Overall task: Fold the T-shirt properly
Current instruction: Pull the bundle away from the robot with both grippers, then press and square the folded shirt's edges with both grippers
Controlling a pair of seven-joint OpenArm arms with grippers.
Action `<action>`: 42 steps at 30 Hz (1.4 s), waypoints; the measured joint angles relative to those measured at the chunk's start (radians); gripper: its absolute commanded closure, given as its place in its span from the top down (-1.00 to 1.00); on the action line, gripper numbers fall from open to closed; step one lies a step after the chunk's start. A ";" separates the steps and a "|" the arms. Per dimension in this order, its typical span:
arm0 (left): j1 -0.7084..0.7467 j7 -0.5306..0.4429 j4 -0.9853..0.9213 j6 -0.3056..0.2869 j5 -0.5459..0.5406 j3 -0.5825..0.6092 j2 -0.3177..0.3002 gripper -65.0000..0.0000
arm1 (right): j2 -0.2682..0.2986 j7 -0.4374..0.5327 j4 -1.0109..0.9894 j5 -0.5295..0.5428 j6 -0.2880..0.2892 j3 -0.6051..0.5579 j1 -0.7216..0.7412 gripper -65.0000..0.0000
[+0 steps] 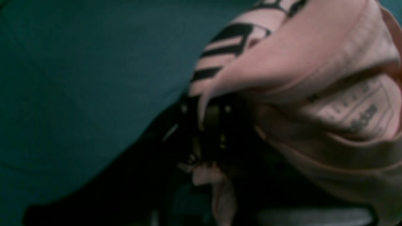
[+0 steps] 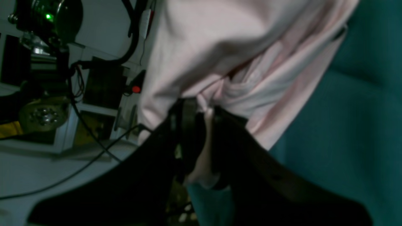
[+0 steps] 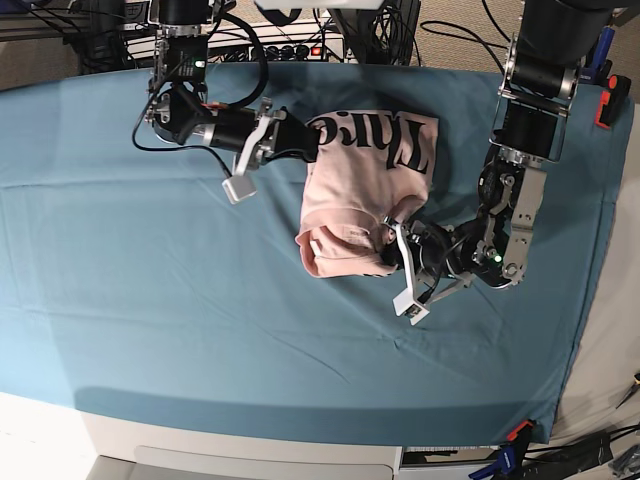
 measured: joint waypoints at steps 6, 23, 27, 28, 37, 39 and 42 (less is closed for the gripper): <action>0.000 0.000 0.000 -0.001 0.042 0.000 0.000 -0.83 | -0.014 0.000 0.001 -0.029 0.000 0.032 0.000 -1.00; -0.105 0.070 0.000 0.009 -0.020 0.000 -0.159 -0.28 | -0.051 -0.016 0.002 -0.025 0.000 0.169 0.000 -0.80; -0.108 0.148 0.026 -0.040 -0.224 -0.017 -0.183 -1.00 | -0.051 -0.019 0.002 -0.014 0.000 0.217 0.000 -0.80; -0.108 0.163 0.034 -0.066 -0.291 -0.024 -0.187 -1.00 | -0.051 -0.019 0.002 -0.014 0.000 0.222 0.000 -0.80; -0.011 0.218 0.039 -0.143 -0.465 -0.033 -0.128 -1.00 | -0.051 -0.018 0.002 -0.015 0.000 0.225 0.000 -0.80; 0.029 0.214 0.039 -0.143 -0.467 -0.033 -0.107 -1.00 | -0.051 -0.018 0.002 -0.015 -0.001 0.225 0.000 -0.80; 0.071 0.215 0.038 -0.143 -0.465 -0.033 -0.096 -1.00 | -0.067 -0.010 0.002 -0.023 0.000 0.230 -0.003 -0.80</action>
